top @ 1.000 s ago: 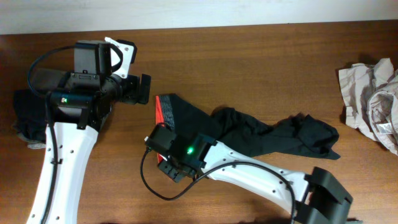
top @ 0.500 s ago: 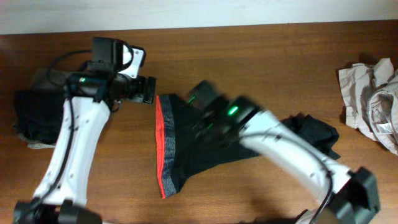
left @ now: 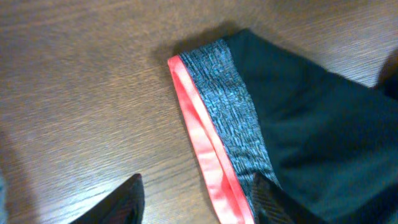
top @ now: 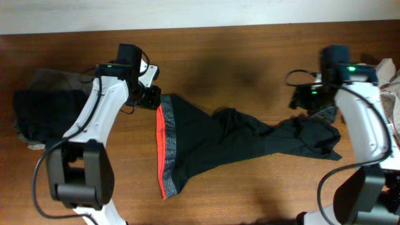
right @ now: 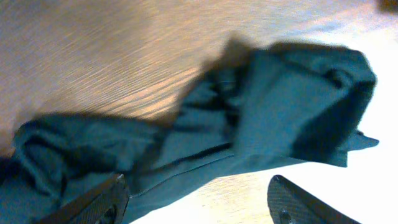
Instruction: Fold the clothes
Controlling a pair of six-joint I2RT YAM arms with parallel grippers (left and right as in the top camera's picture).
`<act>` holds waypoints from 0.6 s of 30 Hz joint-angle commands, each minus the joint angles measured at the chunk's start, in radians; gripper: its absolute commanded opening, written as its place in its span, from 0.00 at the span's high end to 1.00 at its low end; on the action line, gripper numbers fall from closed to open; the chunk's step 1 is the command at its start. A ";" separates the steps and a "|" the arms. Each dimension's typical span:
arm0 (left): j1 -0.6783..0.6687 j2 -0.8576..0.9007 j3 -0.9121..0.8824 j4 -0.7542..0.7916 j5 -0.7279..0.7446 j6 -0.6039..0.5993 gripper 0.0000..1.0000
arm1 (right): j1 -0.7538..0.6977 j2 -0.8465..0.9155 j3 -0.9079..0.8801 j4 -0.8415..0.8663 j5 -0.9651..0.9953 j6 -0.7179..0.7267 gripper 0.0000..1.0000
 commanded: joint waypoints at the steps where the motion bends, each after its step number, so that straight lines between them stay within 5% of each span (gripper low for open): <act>1: -0.002 0.045 0.019 0.012 0.022 -0.006 0.47 | -0.045 0.034 -0.035 0.002 -0.056 -0.024 0.24; 10: -0.002 0.134 0.019 0.035 0.021 -0.005 0.47 | -0.114 0.050 -0.218 0.128 -0.036 -0.014 0.20; 18: -0.002 0.164 0.019 0.066 0.021 -0.006 0.47 | -0.158 0.051 -0.301 0.233 0.038 0.022 0.31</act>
